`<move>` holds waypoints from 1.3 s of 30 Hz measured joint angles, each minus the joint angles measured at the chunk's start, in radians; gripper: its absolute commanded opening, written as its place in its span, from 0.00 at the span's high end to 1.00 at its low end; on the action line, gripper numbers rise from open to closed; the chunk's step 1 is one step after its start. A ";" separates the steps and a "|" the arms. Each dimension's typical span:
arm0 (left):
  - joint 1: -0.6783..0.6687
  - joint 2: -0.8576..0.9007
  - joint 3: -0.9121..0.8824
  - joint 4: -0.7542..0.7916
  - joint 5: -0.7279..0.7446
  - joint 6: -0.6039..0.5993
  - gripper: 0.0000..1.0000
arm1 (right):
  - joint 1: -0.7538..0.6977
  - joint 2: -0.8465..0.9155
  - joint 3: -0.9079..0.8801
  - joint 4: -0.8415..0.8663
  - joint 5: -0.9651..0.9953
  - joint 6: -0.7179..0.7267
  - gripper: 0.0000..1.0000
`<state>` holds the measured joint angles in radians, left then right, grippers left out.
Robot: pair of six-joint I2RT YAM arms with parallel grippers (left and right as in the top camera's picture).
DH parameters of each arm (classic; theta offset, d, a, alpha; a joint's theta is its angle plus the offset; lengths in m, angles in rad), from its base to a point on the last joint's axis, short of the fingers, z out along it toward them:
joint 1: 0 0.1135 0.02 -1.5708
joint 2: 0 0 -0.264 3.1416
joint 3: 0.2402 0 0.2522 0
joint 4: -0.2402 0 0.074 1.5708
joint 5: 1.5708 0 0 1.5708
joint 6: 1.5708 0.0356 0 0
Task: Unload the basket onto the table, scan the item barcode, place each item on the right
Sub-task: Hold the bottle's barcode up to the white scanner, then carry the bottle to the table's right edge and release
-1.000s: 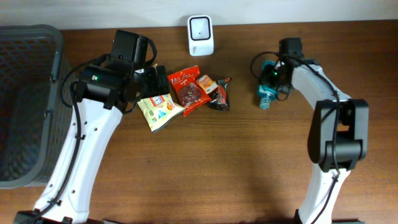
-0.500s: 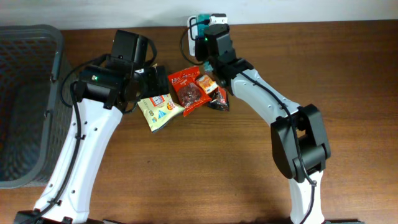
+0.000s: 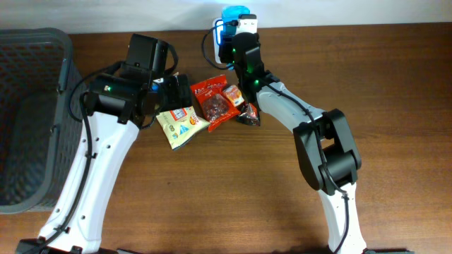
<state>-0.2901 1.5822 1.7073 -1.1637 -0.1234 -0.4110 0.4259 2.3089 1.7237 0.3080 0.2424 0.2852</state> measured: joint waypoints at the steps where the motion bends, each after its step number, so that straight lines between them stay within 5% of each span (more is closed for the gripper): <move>1: 0.000 0.000 0.000 0.000 0.000 0.000 0.01 | -0.005 0.000 0.000 -0.001 -0.002 0.000 0.45; 6: 0.000 0.000 0.000 0.000 0.000 0.000 0.01 | -0.019 -0.002 0.000 -0.047 0.009 0.000 0.47; 10: 0.000 0.000 0.000 0.000 0.000 0.000 0.01 | -0.100 -0.079 -0.002 -0.259 0.016 0.024 0.50; 14: 0.000 0.000 0.000 0.000 0.000 0.000 0.01 | -0.378 -0.245 0.009 -0.553 0.031 0.109 0.50; 20: 0.000 0.000 0.000 -0.001 0.000 0.000 0.01 | -0.679 -0.262 0.005 -0.828 0.040 0.150 0.49; 26: 0.000 0.000 0.000 0.000 0.000 0.000 0.01 | -0.918 -0.230 0.005 -0.929 0.034 0.165 0.48; 39: 0.000 0.000 0.000 0.000 0.000 0.000 0.01 | -1.162 -0.121 0.003 -0.936 0.026 0.183 0.44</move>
<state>-0.2901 1.5822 1.7073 -1.1637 -0.1234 -0.4110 -0.7361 2.1876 1.7267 -0.6281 0.2684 0.4679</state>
